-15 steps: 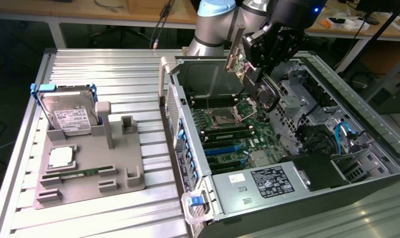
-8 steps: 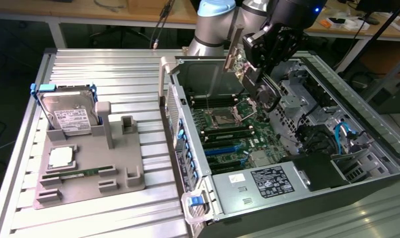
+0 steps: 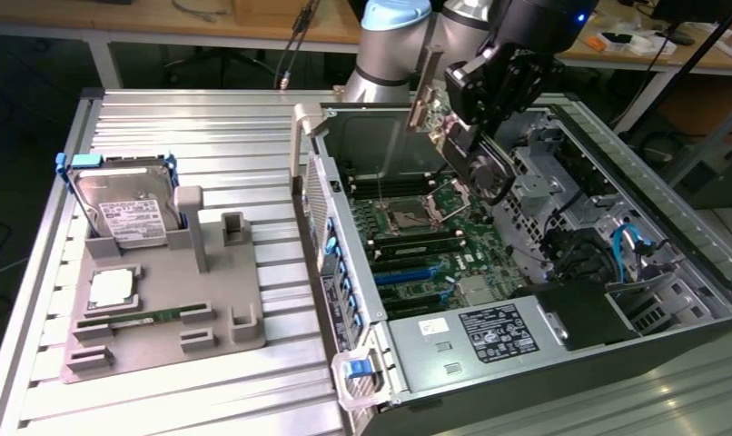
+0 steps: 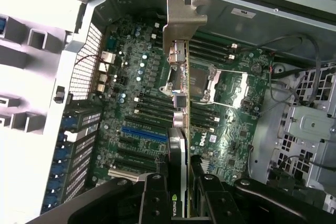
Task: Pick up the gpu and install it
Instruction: 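Insert the gpu into the slot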
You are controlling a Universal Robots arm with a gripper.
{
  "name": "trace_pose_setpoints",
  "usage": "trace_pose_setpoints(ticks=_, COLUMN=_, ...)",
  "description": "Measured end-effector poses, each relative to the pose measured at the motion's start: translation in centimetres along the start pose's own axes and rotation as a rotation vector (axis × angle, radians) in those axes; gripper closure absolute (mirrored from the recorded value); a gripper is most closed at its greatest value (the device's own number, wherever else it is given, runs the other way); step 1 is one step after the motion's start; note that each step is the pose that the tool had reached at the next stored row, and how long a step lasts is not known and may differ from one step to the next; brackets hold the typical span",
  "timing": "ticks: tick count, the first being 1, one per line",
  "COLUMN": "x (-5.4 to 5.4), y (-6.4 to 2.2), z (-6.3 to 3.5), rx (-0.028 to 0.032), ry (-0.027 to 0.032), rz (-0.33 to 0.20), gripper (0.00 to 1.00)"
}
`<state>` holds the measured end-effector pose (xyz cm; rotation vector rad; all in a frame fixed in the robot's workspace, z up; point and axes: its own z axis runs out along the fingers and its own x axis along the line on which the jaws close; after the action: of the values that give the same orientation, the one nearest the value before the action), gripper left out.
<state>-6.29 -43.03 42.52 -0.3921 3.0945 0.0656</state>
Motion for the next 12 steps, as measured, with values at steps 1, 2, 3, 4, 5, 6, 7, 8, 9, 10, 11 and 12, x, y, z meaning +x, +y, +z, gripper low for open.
trace_pose_setpoints(ticks=1, x=0.00, y=0.00, z=0.00, rx=-0.0001, ry=0.0002, rz=-0.004, gripper=0.73)
trace_pose_setpoints(ticks=2, x=0.00, y=0.00, z=0.00, rx=-0.0002, ry=0.0003, rz=-0.009, gripper=0.73)
trace_pose_setpoints(ticks=3, x=0.00, y=0.00, z=0.00, rx=-0.0004, ry=0.0005, rz=-0.013, gripper=0.73)
trace_pose_setpoints(ticks=4, x=0.00, y=0.00, z=0.00, rx=-0.0005, ry=0.0007, rz=-0.018, gripper=0.73)
trace_pose_setpoints(ticks=5, x=0.00, y=0.00, z=0.00, rx=-0.0008, ry=0.0011, rz=-0.028, gripper=0.73)
trace_pose_setpoints(ticks=6, x=0.00, y=0.00, z=0.00, rx=-0.0009, ry=0.0012, rz=-0.032, gripper=0.73)
trace_pose_setpoints(ticks=7, x=0.00, y=0.00, z=0.00, rx=-0.0010, ry=0.0014, rz=-0.036, gripper=0.73)
trace_pose_setpoints(ticks=8, x=0.00, y=0.00, z=0.00, rx=-0.0011, ry=0.0016, rz=-0.040, gripper=0.73)
trace_pose_setpoints(ticks=9, x=0.00, y=0.00, z=0.00, rx=-0.0012, ry=0.0018, rz=-0.045, gripper=0.73)
trace_pose_setpoints(ticks=10, x=0.00, y=0.00, z=0.00, rx=-0.0014, ry=0.0020, rz=-0.050, gripper=0.73)
trace_pose_setpoints(ticks=11, x=0.00, y=0.00, z=0.00, rx=-0.0014, ry=0.0021, rz=-0.054, gripper=0.73)
trace_pose_setpoints(ticks=12, x=0.00, y=0.00, z=0.00, rx=-0.0016, ry=0.0023, rz=-0.059, gripper=0.73)
